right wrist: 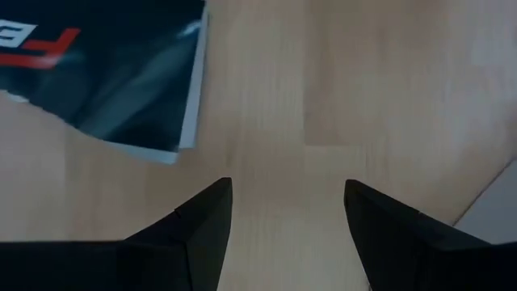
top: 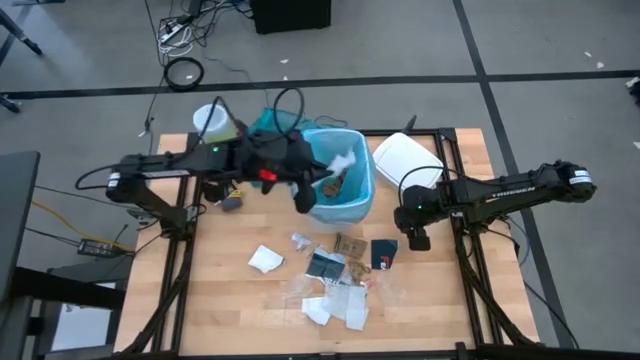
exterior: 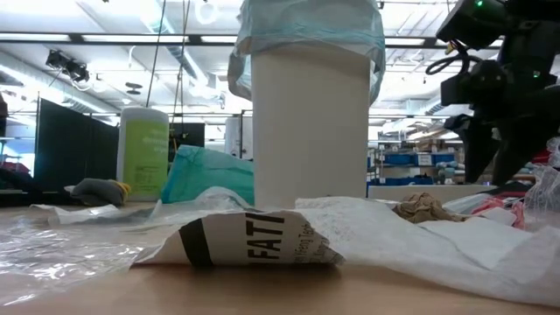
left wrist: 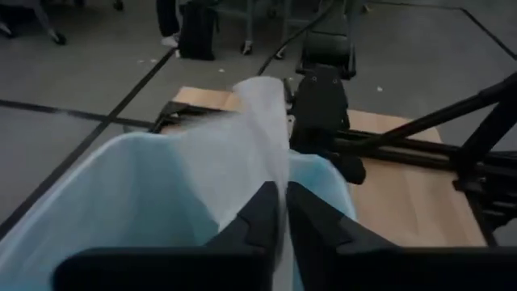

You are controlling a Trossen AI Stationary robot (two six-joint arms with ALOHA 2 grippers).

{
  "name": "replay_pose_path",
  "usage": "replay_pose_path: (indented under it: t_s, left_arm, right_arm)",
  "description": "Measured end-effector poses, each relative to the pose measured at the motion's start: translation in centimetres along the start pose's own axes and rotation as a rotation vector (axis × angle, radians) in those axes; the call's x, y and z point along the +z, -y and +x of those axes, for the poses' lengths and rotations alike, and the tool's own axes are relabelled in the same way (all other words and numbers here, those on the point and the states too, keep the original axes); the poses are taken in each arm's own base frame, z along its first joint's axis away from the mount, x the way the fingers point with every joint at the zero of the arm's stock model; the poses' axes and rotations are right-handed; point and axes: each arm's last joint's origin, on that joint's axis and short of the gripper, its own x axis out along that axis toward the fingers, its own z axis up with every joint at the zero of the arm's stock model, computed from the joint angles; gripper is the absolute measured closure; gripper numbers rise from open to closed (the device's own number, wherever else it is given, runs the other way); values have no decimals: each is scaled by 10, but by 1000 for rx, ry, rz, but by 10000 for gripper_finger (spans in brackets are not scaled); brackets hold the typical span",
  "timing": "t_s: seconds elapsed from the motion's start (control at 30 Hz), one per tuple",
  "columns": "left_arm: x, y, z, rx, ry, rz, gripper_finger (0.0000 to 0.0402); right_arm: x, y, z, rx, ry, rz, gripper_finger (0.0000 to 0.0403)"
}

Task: Place trash/remove bag and relplace
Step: Put the white napkin into the white trash bin, then put the black paper into the white trash bin

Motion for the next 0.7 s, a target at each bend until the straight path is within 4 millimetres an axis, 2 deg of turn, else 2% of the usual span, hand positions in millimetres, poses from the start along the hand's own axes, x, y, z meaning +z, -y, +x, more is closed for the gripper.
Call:
replay_pose_path:
  t_s: [0.13,0.27,0.37,0.5,0.6,0.7]
  left_arm:
    - [-4,-2,9,-55,-33,-2,308]
    - [9,-3,-1,-64,-7,-3,272]
    - [30,-4,-20,-71,26,-11,256]
    - [52,-1,-62,-89,-13,-43,254]
    - [50,1,-86,-75,-127,-24,261]
    - [39,3,-104,-48,-242,-47,268]
  right_arm:
    - [0,-1,0,11,-9,-43,176]
    - [6,-6,-5,28,15,-98,176]
    - [13,-13,-12,48,34,-147,176]
    - [26,-28,-30,115,38,-212,176]
    - [30,-41,-41,188,40,-245,176]
    - [19,-49,-42,215,1,-268,176]
